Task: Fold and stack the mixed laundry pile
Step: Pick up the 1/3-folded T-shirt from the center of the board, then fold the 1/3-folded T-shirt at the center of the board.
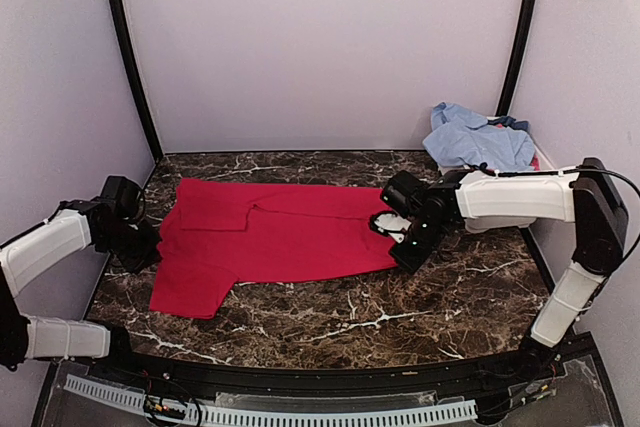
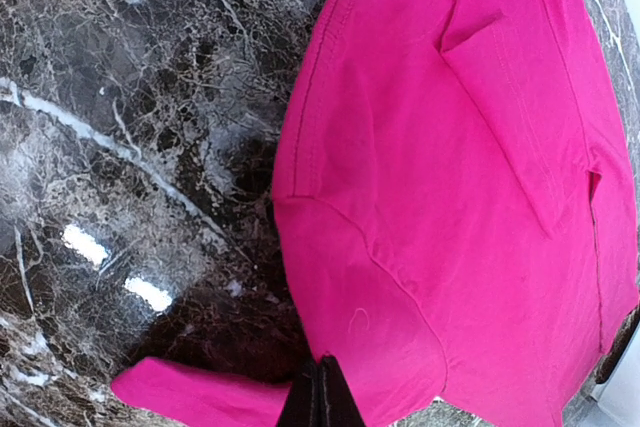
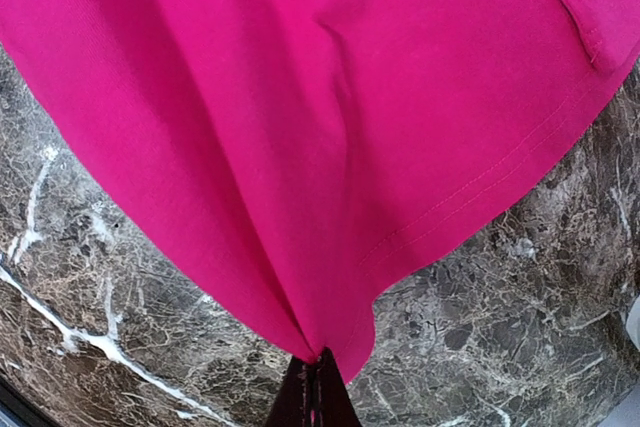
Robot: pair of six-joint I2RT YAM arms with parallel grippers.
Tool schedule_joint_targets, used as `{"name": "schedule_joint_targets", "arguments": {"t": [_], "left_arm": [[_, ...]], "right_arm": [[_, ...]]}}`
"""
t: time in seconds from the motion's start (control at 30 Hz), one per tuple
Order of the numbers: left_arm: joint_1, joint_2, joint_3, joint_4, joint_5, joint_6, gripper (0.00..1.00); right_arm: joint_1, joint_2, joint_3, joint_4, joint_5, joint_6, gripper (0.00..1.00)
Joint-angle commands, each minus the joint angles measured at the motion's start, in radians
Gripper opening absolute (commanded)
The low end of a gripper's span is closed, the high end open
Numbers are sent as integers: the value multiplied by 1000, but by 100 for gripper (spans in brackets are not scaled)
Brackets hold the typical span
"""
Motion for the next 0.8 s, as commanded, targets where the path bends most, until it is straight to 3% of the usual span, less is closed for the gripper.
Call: {"name": "schedule_joint_targets", "arguments": {"t": [0.0,0.43,0.77], "left_arm": [[19,26,42,6,4,45,0],[31,178,197,87,42,94,0],[31,404,341,198,72,118,0]], "right_arm": [[-13,-2,26,-5,28,-2,0],[-71,40,108,1,32,-37,0],[-142,143,222,-1,25,-87,0]]}}
